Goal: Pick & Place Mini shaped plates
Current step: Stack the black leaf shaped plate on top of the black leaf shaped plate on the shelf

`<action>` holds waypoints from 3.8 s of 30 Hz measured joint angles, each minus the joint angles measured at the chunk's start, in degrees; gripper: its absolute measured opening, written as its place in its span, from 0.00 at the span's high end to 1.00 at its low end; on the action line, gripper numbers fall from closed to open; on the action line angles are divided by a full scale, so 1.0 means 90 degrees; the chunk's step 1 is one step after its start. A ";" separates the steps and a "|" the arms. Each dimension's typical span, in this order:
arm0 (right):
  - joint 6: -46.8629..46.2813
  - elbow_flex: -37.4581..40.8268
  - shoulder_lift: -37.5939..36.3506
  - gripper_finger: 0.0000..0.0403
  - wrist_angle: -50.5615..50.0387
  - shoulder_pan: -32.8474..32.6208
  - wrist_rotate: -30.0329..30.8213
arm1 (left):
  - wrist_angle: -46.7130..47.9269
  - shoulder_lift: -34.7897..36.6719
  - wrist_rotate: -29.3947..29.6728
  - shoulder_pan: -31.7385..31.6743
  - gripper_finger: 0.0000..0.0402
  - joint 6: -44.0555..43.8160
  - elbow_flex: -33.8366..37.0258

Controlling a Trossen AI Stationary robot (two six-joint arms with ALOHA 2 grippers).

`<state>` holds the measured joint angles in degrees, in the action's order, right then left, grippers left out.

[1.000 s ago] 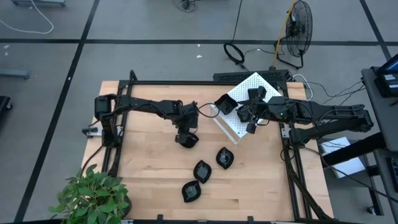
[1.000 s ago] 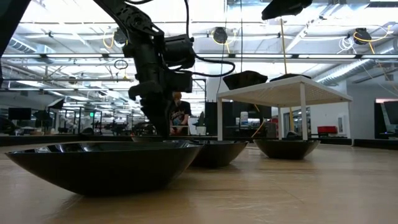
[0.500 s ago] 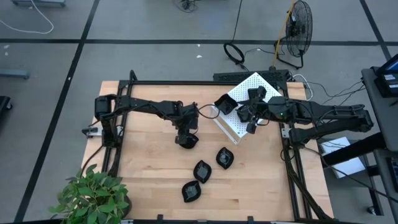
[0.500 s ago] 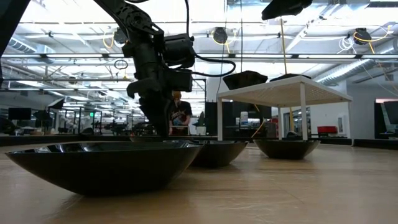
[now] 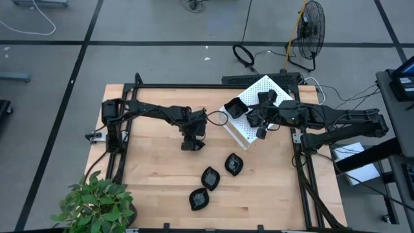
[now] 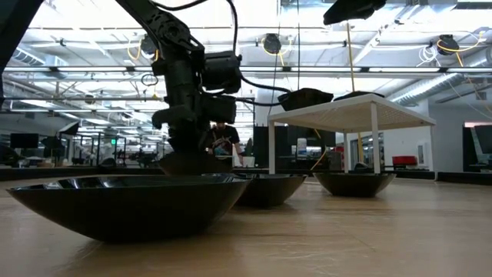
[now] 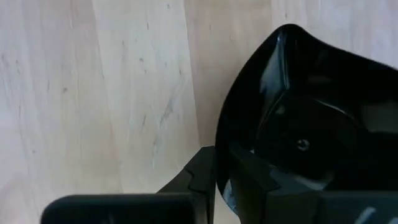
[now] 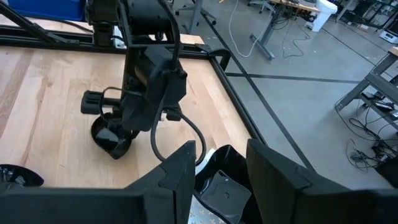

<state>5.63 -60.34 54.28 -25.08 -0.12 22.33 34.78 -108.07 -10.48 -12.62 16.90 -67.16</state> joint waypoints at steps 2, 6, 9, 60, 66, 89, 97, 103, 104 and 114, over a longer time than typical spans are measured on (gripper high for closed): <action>0.0000 0.0000 -0.0002 0.68 0.0000 0.0000 0.0000 | -0.0001 0.0015 -0.0005 0.0000 0.90 0.0059 0.0000; 0.0000 0.0000 -0.0002 0.68 0.0000 0.0000 0.0000 | 0.0006 0.0015 0.0000 0.0001 0.90 0.0108 0.0000; 0.0000 0.0000 -0.0001 0.68 0.0000 0.0000 0.0002 | 0.0057 0.0015 0.0003 0.0022 0.95 0.0284 0.0000; 0.0956 0.2387 0.0578 0.61 0.5761 0.0104 0.0492 | -0.5240 0.2432 0.4165 0.0656 1.00 0.3109 -0.0515; 0.0950 0.2387 0.1074 0.45 0.6594 0.0397 0.0358 | -0.5220 0.2431 0.4165 0.0658 1.00 0.3038 -0.0515; 0.1147 0.2387 0.1564 0.76 0.7979 0.0491 0.0325 | -0.5228 0.2431 0.4158 0.0656 1.00 0.2947 -0.0515; 0.1523 0.2387 0.1559 0.95 0.8065 0.0520 0.0374 | -0.5275 0.2433 0.4040 0.0653 1.00 0.2888 -0.0515; 0.1658 0.2387 0.1556 0.98 0.8118 0.0525 0.0487 | -0.5505 0.2457 0.3105 0.0860 0.99 0.2834 -0.0515; 0.1671 0.2387 0.1559 0.98 0.8112 0.0525 0.0461 | -0.5596 0.2452 0.3093 0.0934 0.97 0.2755 -0.0515; 0.1800 0.2387 0.1562 1.00 0.8128 0.0512 0.0262 | -0.4896 0.2429 0.4036 0.1737 0.54 0.1940 -0.0904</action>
<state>21.82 -38.85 68.34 48.07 4.49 24.68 -9.28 -86.21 25.84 3.01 34.36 -75.29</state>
